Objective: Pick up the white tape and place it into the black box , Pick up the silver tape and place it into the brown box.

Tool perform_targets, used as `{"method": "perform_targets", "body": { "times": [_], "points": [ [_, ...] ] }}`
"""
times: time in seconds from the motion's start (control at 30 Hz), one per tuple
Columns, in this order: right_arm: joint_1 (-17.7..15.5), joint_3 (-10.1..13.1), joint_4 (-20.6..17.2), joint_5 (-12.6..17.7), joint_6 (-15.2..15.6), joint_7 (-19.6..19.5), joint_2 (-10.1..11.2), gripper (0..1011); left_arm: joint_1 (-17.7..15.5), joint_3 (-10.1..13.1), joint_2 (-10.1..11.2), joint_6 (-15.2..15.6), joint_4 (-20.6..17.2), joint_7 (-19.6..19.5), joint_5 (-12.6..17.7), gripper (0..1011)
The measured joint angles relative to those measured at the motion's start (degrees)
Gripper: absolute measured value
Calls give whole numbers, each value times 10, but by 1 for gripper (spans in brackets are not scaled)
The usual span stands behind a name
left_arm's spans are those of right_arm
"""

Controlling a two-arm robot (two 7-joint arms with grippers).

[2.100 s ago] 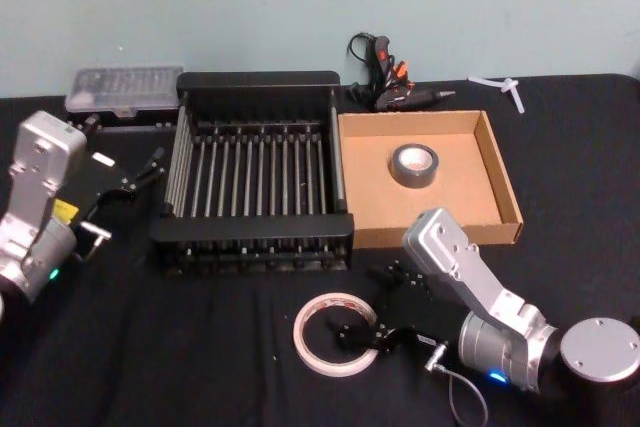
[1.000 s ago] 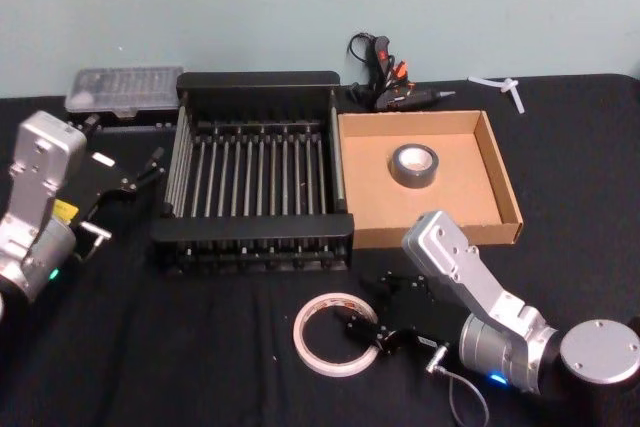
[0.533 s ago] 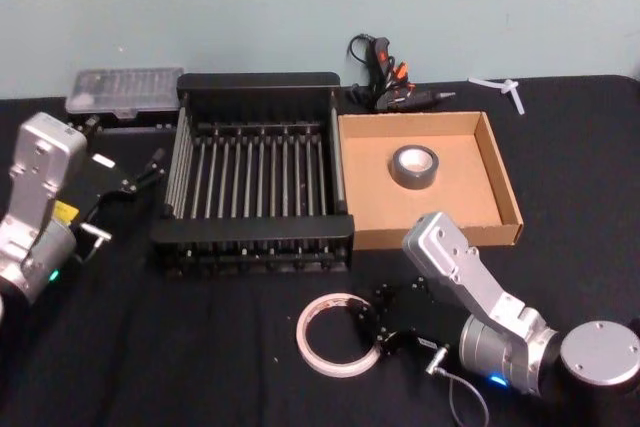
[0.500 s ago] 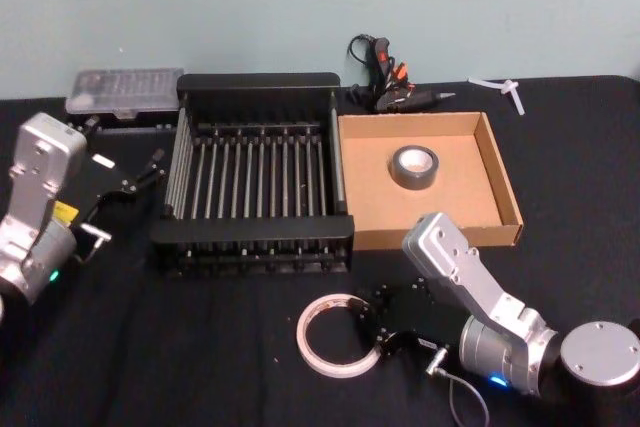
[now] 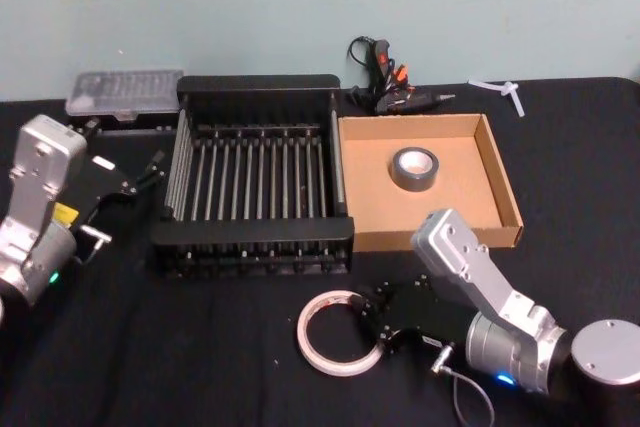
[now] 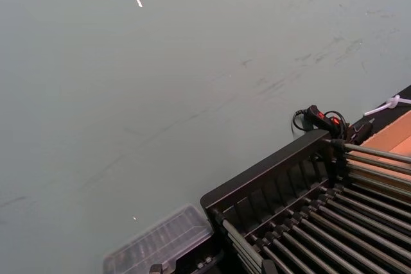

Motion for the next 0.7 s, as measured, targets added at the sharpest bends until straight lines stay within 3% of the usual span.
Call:
{"method": "perform_targets", "body": {
  "times": [0.47, 0.7],
  "points": [
    [-10, 19, -66, 46, -34, 27, 37, 88, 0, 0, 0, 0, 0, 0, 0, 1001],
    [2, 26, -80, 65, -47, 26, 41, 88, 0, 0, 0, 0, 0, 0, 0, 1001]
  ]
}}
